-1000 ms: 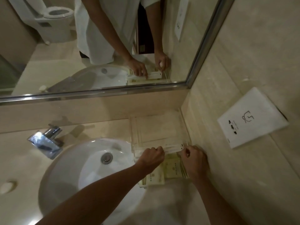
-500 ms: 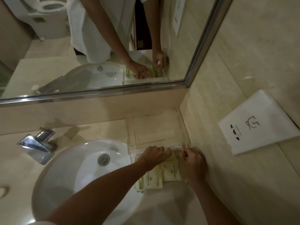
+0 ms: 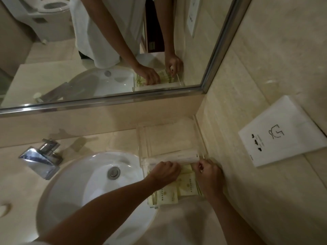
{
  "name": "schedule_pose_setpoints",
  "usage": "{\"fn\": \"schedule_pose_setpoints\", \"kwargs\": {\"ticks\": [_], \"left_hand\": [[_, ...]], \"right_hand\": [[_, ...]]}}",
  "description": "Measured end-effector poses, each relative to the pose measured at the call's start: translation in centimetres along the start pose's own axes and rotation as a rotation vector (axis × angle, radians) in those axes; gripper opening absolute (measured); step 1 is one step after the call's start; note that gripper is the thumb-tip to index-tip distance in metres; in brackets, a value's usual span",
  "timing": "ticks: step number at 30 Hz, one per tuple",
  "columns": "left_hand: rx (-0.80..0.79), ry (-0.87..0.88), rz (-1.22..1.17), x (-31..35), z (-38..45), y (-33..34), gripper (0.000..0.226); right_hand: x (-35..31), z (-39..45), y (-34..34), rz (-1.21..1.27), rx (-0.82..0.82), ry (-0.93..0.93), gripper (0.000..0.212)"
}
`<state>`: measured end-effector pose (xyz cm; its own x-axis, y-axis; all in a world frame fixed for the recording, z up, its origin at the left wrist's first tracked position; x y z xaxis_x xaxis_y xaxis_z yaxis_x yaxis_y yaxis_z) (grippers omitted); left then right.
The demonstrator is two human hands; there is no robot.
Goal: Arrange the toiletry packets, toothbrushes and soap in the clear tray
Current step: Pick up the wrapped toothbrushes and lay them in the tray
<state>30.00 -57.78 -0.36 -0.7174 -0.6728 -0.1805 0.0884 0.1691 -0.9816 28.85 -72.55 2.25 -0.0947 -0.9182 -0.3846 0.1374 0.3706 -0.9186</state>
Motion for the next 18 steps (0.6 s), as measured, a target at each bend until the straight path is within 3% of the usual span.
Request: {"fn": "schedule_pose_setpoints", "kwargs": {"ticks": [4, 8, 12, 18], "left_hand": [[-0.059, -0.026, -0.004, -1.0, -0.3, -0.4, 0.04], [-0.149, -0.183, -0.091, -4.1, -2.1, -0.9, 0.05], [-0.193, -0.382, -0.178, -7.7, -5.3, -1.6, 0.035], [-0.213, -0.728, -0.378, -13.6, -13.2, -0.9, 0.021]], "right_hand": [[-0.6, 0.5, -0.1, -0.022, -0.025, -0.023, 0.017], [-2.5, 0.9, 0.8, 0.001, -0.16, -0.061, 0.007], [-5.8, 1.6, 1.4, 0.005, -0.233, -0.187, 0.018], [-12.3, 0.4, 3.5, 0.003, -0.399, -0.305, 0.017]]}}
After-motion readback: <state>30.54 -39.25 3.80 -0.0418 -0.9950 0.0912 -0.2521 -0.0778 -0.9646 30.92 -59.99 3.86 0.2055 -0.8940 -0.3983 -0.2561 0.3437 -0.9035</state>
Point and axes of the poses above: each hand's wrist, its own z-axis towards the middle knuckle, its own y-axis out of the palm, x = y × z, the point moved 7 cm from there along z, towards the middle knuckle, and after that the axes turned 12 degrees about -y, right-handed, at the moved point
